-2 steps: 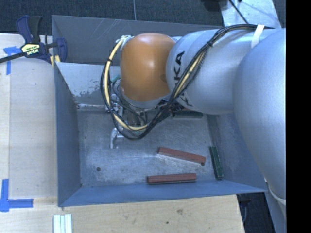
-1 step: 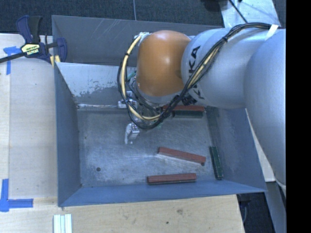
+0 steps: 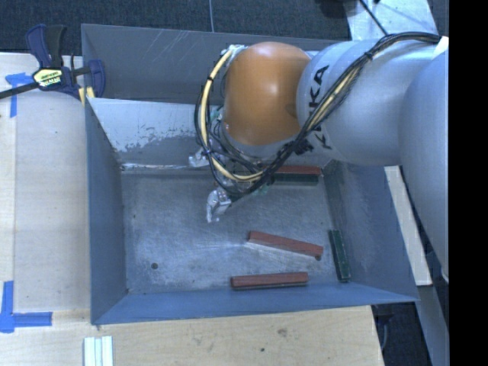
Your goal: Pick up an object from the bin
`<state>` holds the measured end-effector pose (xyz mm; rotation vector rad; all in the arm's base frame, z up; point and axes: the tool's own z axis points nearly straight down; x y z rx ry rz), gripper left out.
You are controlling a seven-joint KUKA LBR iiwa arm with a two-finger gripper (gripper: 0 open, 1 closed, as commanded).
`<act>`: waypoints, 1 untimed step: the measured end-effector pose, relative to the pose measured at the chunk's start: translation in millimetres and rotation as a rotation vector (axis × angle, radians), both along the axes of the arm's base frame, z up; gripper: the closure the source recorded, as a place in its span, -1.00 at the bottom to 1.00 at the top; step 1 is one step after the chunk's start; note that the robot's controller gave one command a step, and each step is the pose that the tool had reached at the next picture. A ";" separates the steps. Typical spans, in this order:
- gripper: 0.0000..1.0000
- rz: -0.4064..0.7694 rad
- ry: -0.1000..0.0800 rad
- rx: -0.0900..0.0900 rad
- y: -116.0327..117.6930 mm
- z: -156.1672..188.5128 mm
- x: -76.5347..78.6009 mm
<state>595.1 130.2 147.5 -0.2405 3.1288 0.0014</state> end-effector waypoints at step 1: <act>-1.00 0.119 -0.009 -0.001 -18.8 -44.1 24.4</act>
Offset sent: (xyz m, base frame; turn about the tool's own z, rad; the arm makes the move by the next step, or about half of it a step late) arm 0.0117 -0.0390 -0.0559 -0.1286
